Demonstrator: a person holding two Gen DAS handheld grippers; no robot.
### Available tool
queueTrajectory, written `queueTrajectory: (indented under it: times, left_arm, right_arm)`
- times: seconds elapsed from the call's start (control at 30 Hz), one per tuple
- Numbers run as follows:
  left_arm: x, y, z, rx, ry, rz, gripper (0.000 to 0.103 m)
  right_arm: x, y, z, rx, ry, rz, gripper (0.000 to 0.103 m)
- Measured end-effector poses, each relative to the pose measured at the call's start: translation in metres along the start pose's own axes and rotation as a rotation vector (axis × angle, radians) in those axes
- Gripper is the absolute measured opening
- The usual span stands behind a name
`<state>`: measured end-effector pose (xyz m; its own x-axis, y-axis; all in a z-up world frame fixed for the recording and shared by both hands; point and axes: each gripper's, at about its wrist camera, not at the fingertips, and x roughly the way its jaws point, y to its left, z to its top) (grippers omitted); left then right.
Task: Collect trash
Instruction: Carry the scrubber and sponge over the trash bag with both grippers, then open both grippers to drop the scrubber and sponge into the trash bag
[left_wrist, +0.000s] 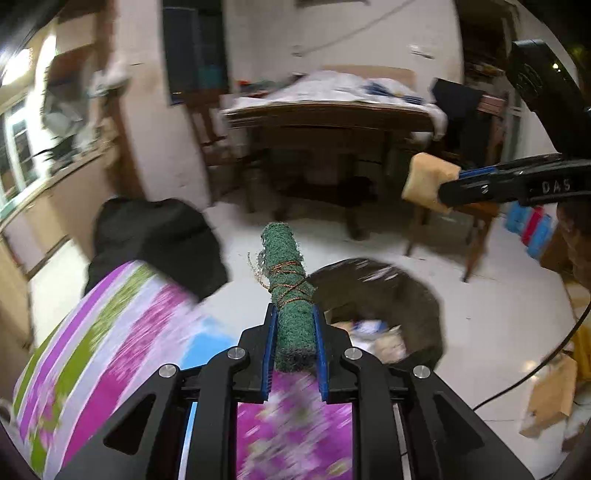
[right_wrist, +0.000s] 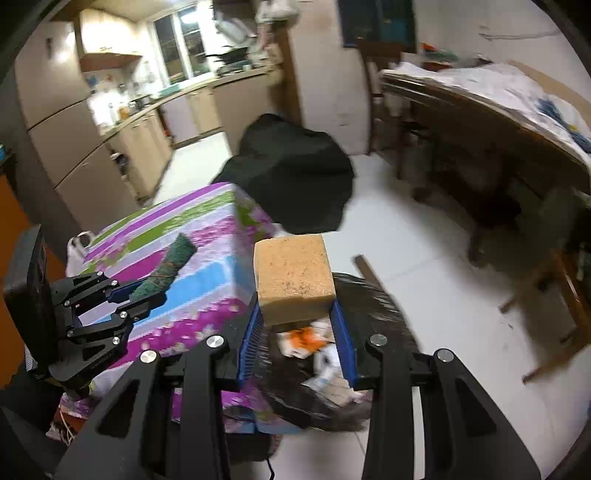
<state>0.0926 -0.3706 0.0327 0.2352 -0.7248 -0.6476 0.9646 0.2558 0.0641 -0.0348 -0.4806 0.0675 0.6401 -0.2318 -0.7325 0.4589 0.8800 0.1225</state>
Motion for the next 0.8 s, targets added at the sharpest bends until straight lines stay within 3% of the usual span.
queueTrajectory:
  times: [0.17, 0.37, 0.6, 0.67, 0.73, 0.8]
  left_arm:
    - [0.038, -0.044, 0.044, 0.068, 0.035, -0.073, 0.019]
    - [0.084, -0.048, 0.067, 0.077, 0.11, -0.123, 0.019]
    - [0.13, -0.041, 0.047, 0.096, 0.221, -0.159, 0.02]
    - [0.143, -0.038, 0.037, 0.129, 0.259, -0.156, 0.03]
    - [0.159, -0.034, 0.024, 0.151, 0.278, -0.082, 0.041]
    - [0.165, -0.025, 0.015, 0.131, 0.285, -0.07, 0.041]
  right_arm:
    - [0.001, -0.03, 0.004, 0.037, 0.05, -0.074, 0.035]
    - [0.017, -0.047, 0.003, 0.035, 0.131, -0.122, 0.036]
    - [0.061, -0.05, -0.008, 0.062, 0.224, -0.063, 0.038]
    - [0.078, -0.05, -0.012, 0.051, 0.256, -0.038, 0.039]
    - [0.091, -0.053, -0.014, 0.059, 0.259, -0.077, 0.059]
    - [0.102, -0.058, -0.017, 0.085, 0.264, -0.076, 0.059]
